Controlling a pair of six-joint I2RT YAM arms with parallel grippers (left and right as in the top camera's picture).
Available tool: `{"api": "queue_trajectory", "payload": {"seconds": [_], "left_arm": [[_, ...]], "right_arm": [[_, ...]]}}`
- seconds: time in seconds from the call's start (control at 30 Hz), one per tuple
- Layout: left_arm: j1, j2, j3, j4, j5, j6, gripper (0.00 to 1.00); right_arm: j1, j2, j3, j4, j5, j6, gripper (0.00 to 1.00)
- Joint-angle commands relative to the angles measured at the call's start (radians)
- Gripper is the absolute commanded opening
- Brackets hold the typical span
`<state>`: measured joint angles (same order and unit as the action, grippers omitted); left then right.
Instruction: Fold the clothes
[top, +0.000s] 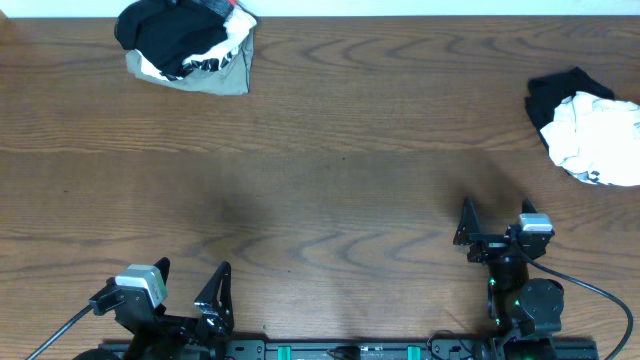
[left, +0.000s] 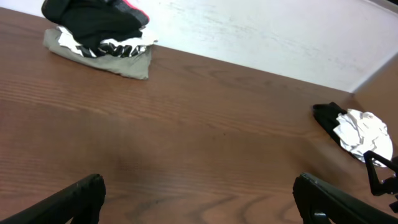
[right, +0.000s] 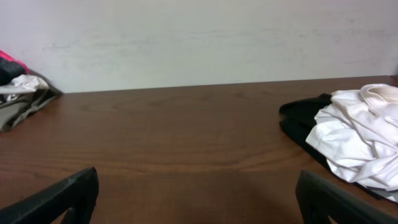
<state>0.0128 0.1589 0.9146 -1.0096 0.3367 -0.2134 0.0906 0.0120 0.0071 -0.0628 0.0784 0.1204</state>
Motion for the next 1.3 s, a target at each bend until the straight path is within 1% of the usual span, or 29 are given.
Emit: {"api": "queue_trajectory", "payload": {"seconds": [0.0,0.07,0.13,0.4,0.6,0.77,0.83,0.93,1.03,1.13,1.27], "left_arm": [[0.002,-0.006,-0.021,0.005,-0.004,-0.026,0.98],[0.002,-0.008,-0.054,0.034,-0.005,-0.053,0.98],[0.002,-0.008,-0.101,0.099,-0.005,-0.055,0.98],[0.002,-0.036,-0.364,0.485,-0.008,-0.054,0.98],[0.002,-0.126,-0.564,0.648,-0.033,-0.055,0.98],[0.003,-0.157,-0.658,0.713,-0.085,-0.055,0.98],[0.003,-0.157,-0.674,0.713,-0.127,-0.060,0.98],[0.003,-0.157,-0.689,0.712,-0.216,-0.103,0.98],[0.003,-0.157,-0.707,0.713,-0.272,-0.107,0.98],[0.003,-0.157,-0.729,0.722,-0.298,-0.106,0.98],[0.003,-0.157,-0.784,0.790,-0.323,-0.106,0.98]], "right_arm": [[-0.011,-0.006,-0.002,-0.005,-0.008,-0.017,0.99],[-0.011,-0.006,-0.002,-0.005,-0.008,-0.017,0.99],[-0.011,-0.006,-0.002,-0.005,-0.008,-0.017,0.99],[-0.011,-0.006,-0.002,-0.005,-0.008,-0.017,0.99],[-0.011,-0.006,-0.002,-0.005,-0.008,-0.017,0.99],[-0.011,-0.006,-0.002,-0.005,-0.008,-0.017,0.99],[-0.011,-0.006,-0.002,-0.005,-0.008,-0.017,0.99],[-0.011,-0.006,-0.002,-0.005,-0.008,-0.017,0.99],[-0.011,-0.006,-0.002,-0.005,-0.008,-0.017,0.99],[-0.011,-0.006,-0.002,-0.005,-0.008,-0.017,0.99],[-0.011,-0.006,-0.002,-0.005,-0.008,-0.017,0.99]]}}
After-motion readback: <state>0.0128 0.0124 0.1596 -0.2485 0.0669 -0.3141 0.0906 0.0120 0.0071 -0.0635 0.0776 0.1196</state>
